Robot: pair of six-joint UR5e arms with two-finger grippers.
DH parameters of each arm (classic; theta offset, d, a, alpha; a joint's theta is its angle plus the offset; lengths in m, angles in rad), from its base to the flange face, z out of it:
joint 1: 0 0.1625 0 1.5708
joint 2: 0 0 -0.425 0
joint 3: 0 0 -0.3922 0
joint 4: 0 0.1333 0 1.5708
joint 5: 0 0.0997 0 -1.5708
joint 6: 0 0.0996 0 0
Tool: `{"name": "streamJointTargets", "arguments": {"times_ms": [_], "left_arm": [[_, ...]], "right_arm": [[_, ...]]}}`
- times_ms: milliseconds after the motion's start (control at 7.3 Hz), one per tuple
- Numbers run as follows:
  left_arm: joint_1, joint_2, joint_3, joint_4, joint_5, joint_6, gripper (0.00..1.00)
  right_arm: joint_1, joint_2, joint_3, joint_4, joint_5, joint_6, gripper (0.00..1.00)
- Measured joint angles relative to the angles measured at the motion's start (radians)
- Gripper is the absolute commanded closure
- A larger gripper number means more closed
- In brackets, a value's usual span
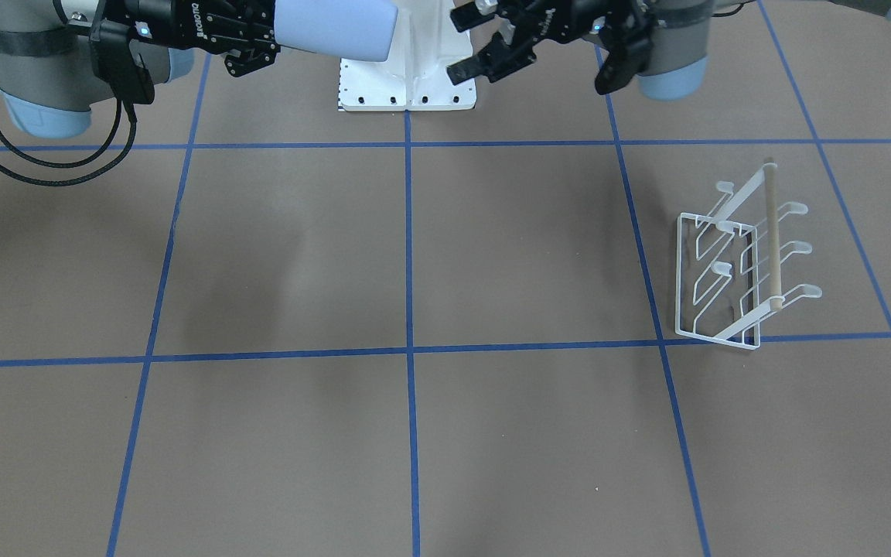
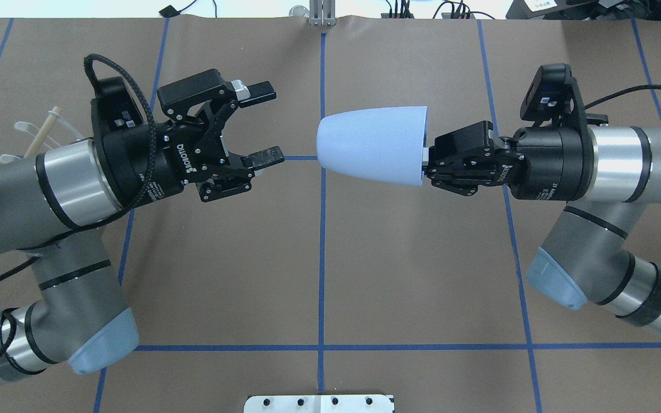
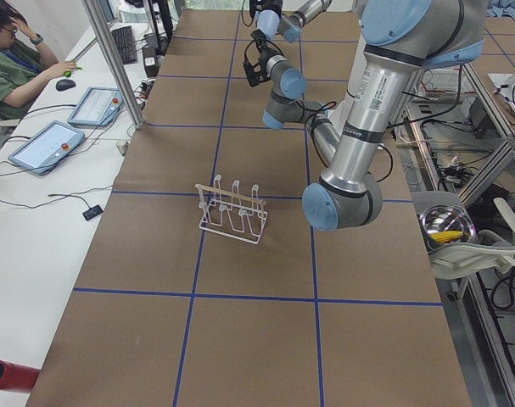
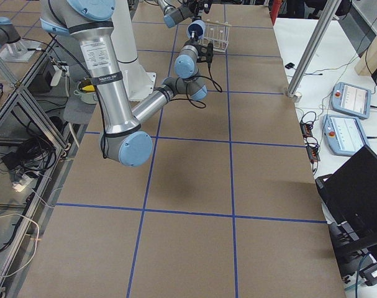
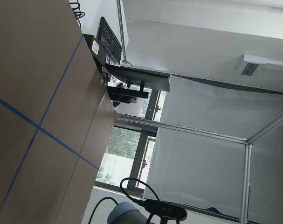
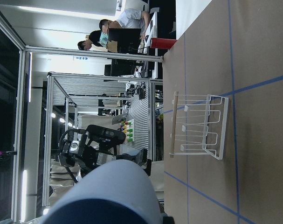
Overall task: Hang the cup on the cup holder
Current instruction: 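Bring the cup to center with the right gripper while the left gripper approaches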
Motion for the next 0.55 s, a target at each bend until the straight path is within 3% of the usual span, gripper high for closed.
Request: {"name": "streamJointTargets", "arguments": {"times_ms": [548], "left_arm": [[0.053, -0.030, 0.002, 0.006, 0.030, -0.002, 0.02]], "right_arm": [[-0.019, 0.004, 0.003, 0.018, -0.009, 0.000, 1.00]]}}
